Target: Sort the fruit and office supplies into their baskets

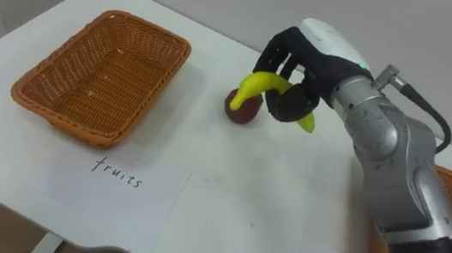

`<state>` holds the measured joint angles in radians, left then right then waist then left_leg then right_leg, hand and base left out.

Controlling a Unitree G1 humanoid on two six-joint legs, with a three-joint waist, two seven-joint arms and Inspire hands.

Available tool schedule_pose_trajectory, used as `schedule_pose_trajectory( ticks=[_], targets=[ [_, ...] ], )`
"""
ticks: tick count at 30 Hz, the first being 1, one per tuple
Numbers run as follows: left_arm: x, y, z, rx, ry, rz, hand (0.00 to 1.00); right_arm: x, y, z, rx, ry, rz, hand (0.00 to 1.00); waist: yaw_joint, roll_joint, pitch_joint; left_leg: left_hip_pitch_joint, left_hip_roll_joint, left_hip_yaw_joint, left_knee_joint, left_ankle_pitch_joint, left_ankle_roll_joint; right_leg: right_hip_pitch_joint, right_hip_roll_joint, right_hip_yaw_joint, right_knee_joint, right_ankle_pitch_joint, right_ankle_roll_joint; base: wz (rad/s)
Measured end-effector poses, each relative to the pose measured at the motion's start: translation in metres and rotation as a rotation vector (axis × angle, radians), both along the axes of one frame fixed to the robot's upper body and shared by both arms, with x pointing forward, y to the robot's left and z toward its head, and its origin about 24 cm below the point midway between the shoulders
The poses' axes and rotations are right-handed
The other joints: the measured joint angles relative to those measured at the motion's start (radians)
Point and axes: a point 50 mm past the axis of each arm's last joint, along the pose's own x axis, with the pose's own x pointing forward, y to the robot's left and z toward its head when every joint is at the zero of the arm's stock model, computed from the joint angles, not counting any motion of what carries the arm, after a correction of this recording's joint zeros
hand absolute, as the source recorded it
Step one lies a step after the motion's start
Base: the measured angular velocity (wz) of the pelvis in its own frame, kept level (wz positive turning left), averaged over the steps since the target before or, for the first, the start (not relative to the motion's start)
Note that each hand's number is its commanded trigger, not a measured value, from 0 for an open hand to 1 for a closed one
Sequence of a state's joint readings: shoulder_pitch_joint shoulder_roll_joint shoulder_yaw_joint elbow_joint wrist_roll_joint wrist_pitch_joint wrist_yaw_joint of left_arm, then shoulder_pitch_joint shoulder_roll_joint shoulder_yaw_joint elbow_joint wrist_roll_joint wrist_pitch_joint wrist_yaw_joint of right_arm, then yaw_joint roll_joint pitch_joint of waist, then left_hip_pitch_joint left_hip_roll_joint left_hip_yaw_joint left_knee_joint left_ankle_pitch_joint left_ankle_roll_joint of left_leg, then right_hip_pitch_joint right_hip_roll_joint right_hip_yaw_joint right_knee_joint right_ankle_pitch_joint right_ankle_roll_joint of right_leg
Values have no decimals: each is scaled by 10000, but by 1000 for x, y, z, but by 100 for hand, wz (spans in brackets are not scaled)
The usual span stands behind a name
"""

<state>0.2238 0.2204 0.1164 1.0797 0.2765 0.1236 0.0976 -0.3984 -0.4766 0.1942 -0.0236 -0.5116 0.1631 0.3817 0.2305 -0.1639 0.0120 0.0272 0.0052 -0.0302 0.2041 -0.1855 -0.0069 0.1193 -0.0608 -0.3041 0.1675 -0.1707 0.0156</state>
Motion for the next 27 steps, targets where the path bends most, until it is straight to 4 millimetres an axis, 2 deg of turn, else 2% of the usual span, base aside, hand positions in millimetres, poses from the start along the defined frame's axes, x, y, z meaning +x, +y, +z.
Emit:
schedule_pose_trajectory(
  ticks=[8,16,25,27],
  targets=[
    [1,0,0,-3,-29,-12,0,1,3,2,344,-271,-33,100,104,3,1,-3,3,9,-18,0,0,-1,-2,0,4,0,1,0],
    [-2,-1,0,-85,72,-6,0,1,12,7,780,-498,214,100,407,-17,-17,-62,5,-29,-9,2,2,-72,-2,-7,17,-1,1,0],
    [-5,-6,-2,-311,139,23,0,2,29,9,2007,-1058,253,100,597,-14,-14,-61,-70,-485,37,6,6,169,-48,-560,21,-14,23,15],
    [-5,-9,-3,-329,131,29,0,3,30,12,2322,-1349,161,100,768,8,2,-56,-126,-593,65,6,8,234,-92,-662,20,-61,98,16]
  ],
)
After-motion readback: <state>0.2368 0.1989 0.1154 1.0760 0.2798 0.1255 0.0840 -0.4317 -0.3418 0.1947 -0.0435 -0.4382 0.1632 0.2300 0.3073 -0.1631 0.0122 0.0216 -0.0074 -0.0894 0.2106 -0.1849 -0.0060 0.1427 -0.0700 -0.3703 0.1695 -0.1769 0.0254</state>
